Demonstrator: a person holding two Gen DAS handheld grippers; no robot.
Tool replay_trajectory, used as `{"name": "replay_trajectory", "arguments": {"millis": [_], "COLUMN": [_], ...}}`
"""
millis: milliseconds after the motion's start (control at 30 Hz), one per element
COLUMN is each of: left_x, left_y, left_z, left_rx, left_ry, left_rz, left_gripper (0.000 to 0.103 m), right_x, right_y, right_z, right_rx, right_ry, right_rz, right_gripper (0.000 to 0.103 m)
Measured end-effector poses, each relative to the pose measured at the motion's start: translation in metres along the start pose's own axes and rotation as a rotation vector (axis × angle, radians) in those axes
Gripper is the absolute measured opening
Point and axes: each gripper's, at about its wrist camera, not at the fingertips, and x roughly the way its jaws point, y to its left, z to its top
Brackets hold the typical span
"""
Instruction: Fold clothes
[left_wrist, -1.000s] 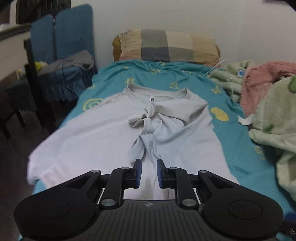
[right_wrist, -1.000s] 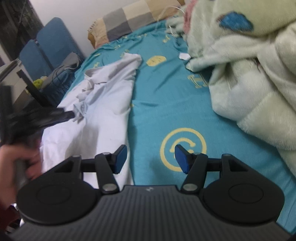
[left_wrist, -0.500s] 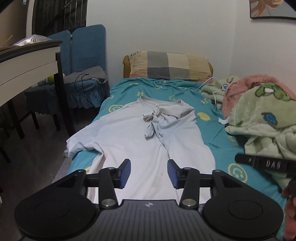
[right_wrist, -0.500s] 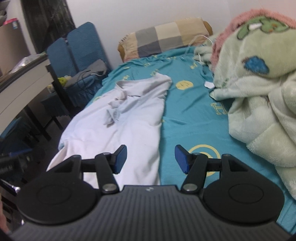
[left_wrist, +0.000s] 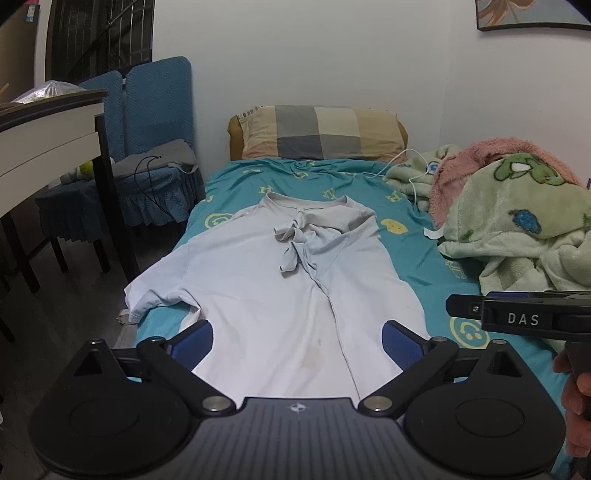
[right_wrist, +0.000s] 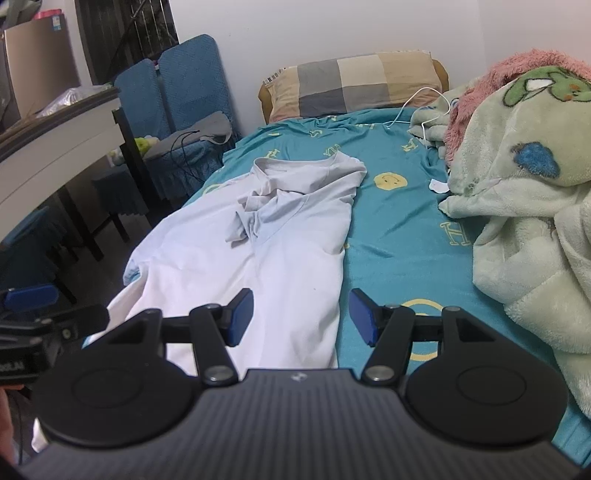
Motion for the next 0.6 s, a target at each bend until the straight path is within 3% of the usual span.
{"name": "replay_trajectory", "arguments": {"millis": [100, 200, 233, 467, 600], "left_x": [0.000, 0.000, 0.000, -0.004, -0.011], "left_y": [0.000, 0.003, 0.004, 0.032, 0.057], "left_z": [0.001, 0.002, 0.003, 0.009, 0.011], "left_rx": [-0.002, -0.003, -0.003, -0.060, -0.085], "left_ry": [-0.004, -0.004, -0.004, 0.012, 0.009], "left_rz": [-0.009, -0.014, -0.017, -0.011, -0.013], "left_gripper": [0.103, 0.103, 0.103, 0.103, 0.103], "right_x": [0.003, 0.006, 0.005, 0.019, 0.065], "right_y": [0.002, 0.002, 0.003, 0.023, 0.058], "right_z": [-0.002, -0.003, -0.004, 0.029, 0.066], "right_rx": [-0.011, -0.015, -0.017, -0.117, -0.220], "right_ry": [0.009, 0.021, 0.021, 0.010, 0.043], "right_rz": [-0.004, -0.003, -0.002, 0.020, 0.085], "right_gripper": [0.063, 0.084, 0.086, 0.085, 0.085]}}
